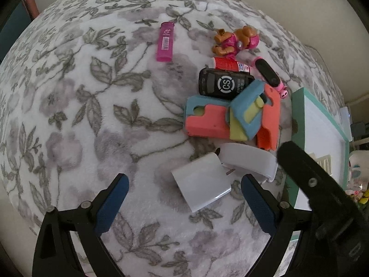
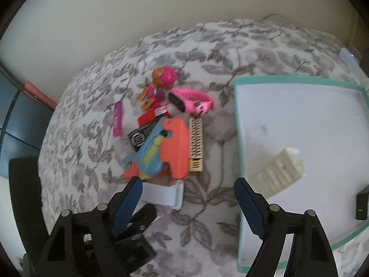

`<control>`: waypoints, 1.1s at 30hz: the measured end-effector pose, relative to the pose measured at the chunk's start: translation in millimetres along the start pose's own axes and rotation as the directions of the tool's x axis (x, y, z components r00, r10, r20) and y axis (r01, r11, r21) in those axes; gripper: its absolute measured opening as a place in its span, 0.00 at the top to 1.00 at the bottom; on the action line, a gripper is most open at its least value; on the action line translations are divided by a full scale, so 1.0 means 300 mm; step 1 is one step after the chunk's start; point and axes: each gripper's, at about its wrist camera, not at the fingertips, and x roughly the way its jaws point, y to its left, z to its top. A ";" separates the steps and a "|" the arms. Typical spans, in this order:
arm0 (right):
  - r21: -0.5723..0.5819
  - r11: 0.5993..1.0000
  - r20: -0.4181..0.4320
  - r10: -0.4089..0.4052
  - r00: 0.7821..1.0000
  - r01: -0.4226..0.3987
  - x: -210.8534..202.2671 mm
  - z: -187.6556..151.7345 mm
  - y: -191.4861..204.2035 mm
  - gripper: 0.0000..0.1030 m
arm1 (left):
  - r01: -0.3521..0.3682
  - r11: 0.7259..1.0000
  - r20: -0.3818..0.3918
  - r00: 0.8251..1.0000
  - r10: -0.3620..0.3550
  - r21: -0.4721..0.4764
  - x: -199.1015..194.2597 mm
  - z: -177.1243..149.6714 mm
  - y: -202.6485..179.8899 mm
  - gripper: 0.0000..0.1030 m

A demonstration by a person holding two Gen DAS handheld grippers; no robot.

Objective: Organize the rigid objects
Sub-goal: 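Grasp the white charger with the left gripper while the right gripper grasps the white smartwatch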

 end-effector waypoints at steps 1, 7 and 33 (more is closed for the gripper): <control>-0.003 1.000 -0.008 0.013 1.000 -0.013 0.007 -0.003 0.006 0.19 | -0.001 1.000 -0.003 1.000 0.001 0.001 0.003 0.000 -0.002 0.09; 0.000 0.998 -0.044 0.056 0.997 -0.056 0.043 -0.013 0.017 0.24 | 0.002 1.000 -0.034 0.999 -0.003 -0.005 0.040 -0.014 -0.027 0.17; 0.078 0.989 -0.080 0.135 0.988 -0.129 0.086 -0.016 -0.006 0.50 | 0.040 0.998 -0.018 0.999 -0.040 0.040 0.027 -0.036 -0.060 0.53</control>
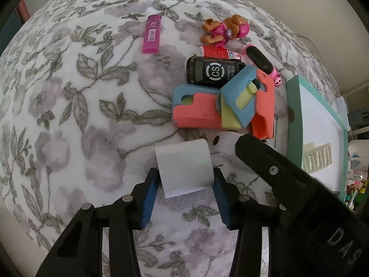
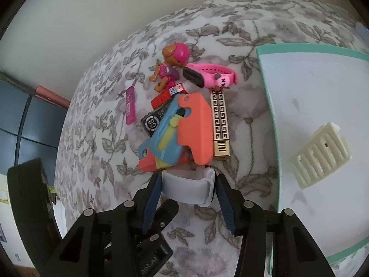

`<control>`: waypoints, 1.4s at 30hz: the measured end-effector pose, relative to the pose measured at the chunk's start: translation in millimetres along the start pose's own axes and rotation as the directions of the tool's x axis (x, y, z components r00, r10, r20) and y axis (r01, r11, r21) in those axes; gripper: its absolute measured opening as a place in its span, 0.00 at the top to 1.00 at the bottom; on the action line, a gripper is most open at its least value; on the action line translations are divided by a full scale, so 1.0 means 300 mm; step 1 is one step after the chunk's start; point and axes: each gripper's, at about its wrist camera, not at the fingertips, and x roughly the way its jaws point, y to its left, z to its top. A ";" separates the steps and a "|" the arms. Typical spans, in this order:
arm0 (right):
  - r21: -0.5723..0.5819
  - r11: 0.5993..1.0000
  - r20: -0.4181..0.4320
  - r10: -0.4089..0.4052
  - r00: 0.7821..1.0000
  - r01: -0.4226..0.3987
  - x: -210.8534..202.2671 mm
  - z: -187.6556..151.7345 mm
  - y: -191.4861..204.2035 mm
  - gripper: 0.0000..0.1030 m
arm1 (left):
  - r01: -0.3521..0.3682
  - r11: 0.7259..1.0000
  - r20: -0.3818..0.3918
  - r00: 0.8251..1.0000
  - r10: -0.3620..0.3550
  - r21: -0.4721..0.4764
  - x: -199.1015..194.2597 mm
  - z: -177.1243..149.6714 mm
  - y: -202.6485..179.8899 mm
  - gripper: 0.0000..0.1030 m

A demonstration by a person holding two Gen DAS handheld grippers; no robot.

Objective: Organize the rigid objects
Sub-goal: 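Grasp the white charger with the left gripper while the right gripper grasps the white smartwatch, then carry both items into the tray and open both grippers to release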

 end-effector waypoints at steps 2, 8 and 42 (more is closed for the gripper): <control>0.011 1.000 0.008 -0.014 1.000 0.014 -0.006 0.001 -0.009 0.50 | -0.001 1.000 0.003 1.000 0.001 -0.002 -0.011 -0.009 0.001 0.53; 0.065 0.998 0.012 -0.005 1.000 0.004 -0.022 0.006 -0.049 0.50 | -0.021 0.999 0.017 1.000 0.021 -0.040 -0.020 -0.009 0.047 0.53; 0.410 0.899 0.339 -0.310 0.888 0.157 -0.532 0.009 -0.439 0.51 | -0.074 0.987 0.195 0.980 0.046 0.140 -0.273 0.064 -0.488 0.53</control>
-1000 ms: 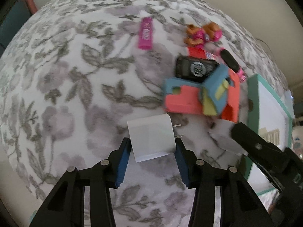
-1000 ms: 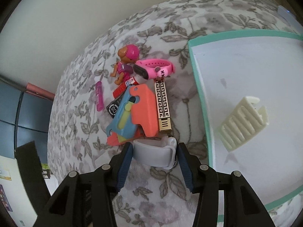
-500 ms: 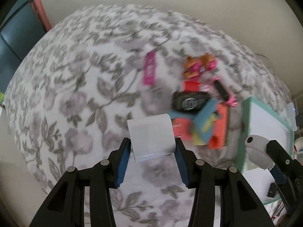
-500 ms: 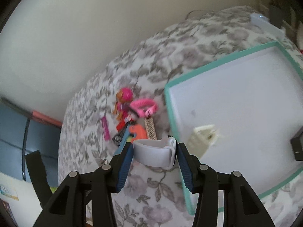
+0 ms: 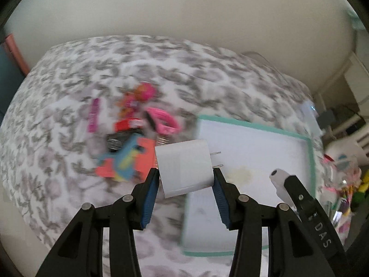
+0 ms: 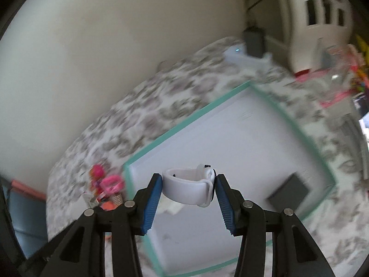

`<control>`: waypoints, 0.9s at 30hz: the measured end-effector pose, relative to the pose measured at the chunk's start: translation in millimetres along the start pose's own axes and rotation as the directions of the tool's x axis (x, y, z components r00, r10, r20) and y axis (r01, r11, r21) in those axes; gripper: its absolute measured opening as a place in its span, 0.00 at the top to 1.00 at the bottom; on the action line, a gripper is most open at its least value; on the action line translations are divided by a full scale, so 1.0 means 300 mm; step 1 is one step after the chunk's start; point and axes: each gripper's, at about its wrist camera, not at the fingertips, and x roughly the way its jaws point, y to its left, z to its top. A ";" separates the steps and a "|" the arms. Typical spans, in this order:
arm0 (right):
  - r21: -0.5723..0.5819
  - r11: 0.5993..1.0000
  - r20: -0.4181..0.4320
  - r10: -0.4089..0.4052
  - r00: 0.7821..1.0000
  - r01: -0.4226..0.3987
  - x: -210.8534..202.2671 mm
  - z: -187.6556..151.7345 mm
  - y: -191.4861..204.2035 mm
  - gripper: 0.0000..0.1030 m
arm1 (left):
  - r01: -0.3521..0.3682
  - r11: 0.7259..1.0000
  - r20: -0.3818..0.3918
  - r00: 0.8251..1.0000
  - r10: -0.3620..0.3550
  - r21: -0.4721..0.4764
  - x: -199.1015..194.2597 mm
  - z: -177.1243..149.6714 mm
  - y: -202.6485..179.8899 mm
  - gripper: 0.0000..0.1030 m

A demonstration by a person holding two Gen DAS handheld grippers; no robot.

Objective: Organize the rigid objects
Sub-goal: 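Carry both items into the tray and open both grippers to release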

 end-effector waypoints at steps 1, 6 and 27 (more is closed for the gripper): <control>0.009 1.000 0.009 -0.014 1.000 0.014 -0.004 0.005 -0.012 0.51 | 0.010 1.000 -0.006 1.000 -0.010 0.005 0.009 -0.006 -0.022 0.53; 0.067 0.995 0.036 -0.074 0.997 0.071 -0.024 0.038 -0.107 0.51 | 0.033 0.999 -0.043 0.999 -0.031 0.036 0.074 -0.054 -0.107 0.53; 0.019 0.987 -0.028 -0.160 0.987 0.160 0.087 0.015 -0.134 0.51 | 0.035 0.997 -0.124 0.992 -0.027 0.069 0.211 -0.118 -0.104 0.53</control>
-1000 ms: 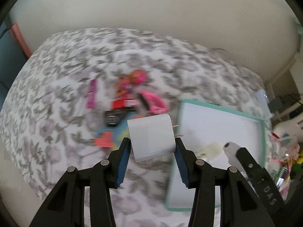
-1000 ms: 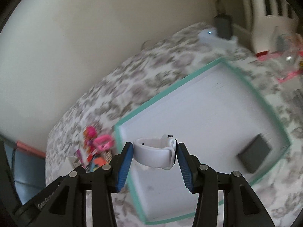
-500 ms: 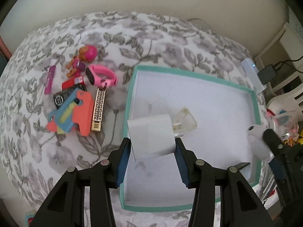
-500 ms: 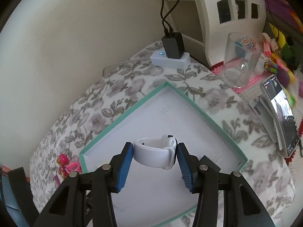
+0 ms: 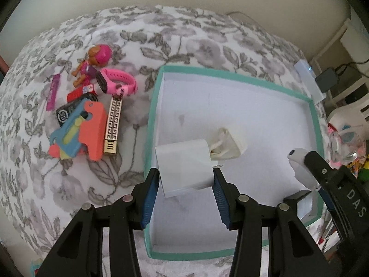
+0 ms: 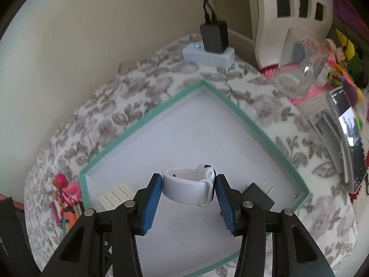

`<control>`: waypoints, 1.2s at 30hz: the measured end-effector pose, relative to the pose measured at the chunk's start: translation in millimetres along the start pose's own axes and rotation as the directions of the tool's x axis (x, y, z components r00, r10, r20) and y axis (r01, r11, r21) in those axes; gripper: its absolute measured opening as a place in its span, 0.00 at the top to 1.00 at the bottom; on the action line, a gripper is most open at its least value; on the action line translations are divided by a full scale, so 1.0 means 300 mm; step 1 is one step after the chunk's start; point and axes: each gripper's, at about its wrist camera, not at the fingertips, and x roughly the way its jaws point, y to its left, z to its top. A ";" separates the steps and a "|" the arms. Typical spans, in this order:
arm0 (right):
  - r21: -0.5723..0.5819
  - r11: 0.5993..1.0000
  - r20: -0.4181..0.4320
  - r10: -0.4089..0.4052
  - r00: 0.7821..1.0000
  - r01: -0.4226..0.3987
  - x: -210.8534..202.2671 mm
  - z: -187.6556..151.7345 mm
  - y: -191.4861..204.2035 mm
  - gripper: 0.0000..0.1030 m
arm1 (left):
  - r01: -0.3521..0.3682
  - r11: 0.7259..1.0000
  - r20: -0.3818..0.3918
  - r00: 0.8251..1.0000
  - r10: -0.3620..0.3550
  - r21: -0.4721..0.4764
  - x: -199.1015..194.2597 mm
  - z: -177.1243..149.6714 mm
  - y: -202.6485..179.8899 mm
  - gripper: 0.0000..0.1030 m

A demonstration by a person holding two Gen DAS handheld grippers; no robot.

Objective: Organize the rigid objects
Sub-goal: 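Carry both items into the tray and open both grippers to release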

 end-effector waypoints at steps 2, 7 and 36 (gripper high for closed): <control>-0.005 1.000 -0.008 -0.009 1.000 0.009 0.015 -0.006 -0.002 0.51 | -0.009 1.000 -0.014 1.000 0.009 0.010 0.022 -0.006 -0.006 0.53; -0.022 0.999 -0.026 -0.034 0.999 0.033 0.036 -0.018 0.002 0.51 | -0.026 0.999 -0.038 0.999 0.027 0.022 0.057 -0.013 -0.013 0.53; -0.103 0.993 0.044 -0.061 0.997 0.065 -0.030 -0.013 0.065 0.35 | 0.005 1.000 0.060 0.998 -0.005 -0.005 -0.061 0.008 0.029 0.24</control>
